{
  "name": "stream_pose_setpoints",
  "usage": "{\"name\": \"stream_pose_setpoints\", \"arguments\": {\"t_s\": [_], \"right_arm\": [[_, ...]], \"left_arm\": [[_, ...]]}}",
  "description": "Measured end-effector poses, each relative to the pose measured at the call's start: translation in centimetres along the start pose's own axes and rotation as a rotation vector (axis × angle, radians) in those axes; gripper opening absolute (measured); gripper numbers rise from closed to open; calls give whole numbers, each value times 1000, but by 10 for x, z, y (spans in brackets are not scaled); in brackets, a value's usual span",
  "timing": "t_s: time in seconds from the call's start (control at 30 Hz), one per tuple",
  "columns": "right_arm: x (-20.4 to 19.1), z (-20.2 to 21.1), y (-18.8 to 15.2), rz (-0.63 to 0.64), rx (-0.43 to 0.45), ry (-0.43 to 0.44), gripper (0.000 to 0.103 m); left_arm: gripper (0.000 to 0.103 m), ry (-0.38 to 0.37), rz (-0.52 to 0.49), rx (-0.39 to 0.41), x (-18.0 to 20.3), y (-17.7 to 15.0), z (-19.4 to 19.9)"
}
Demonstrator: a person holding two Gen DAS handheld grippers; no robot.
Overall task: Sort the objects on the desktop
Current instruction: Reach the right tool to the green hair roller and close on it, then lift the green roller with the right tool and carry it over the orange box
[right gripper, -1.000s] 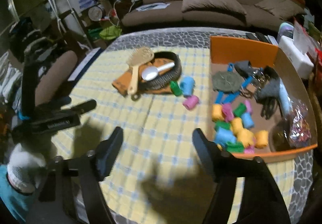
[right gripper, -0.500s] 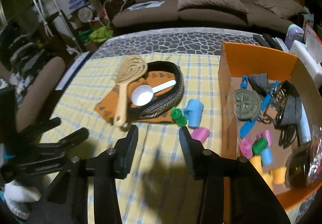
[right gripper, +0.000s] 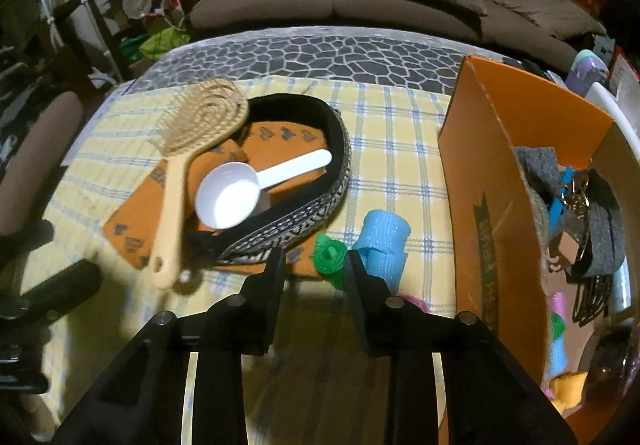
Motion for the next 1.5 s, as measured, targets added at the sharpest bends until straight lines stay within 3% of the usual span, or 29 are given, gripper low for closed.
{"name": "stream_pose_setpoints", "arguments": {"t_s": [0.07, 0.23, 0.43, 0.97, 1.27, 1.5], "right_arm": [[3, -7, -1, 9, -8, -23, 24], [7, -18, -4, 14, -18, -54, 23], [9, -17, -3, 16, -8, -41, 20], [14, 66, 22, -81, 132, 121, 19], [33, 96, 23, -102, 180, 154, 20], [54, 113, 20, -123, 211, 159, 20]], "left_arm": [[103, -10, 8, -13, -1, -2, -1], [103, -28, 20, -23, 1, -2, 0], [103, -33, -4, -17, 8, -2, 3], [101, -118, -128, -11, 66, -16, 5], [94, -182, -197, -47, 106, -37, -4], [77, -197, -266, -56, 139, -52, -12]]}}
Point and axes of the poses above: each gripper's, at about its wrist camera, not at the fingertips, and z roughly against the way its jaws point, x to its right, y to its top, the point moved 10 cm from there along -z, roughly the way its jaws point, and after that the axes turned 9 degrees about z, right-handed, at the moved point
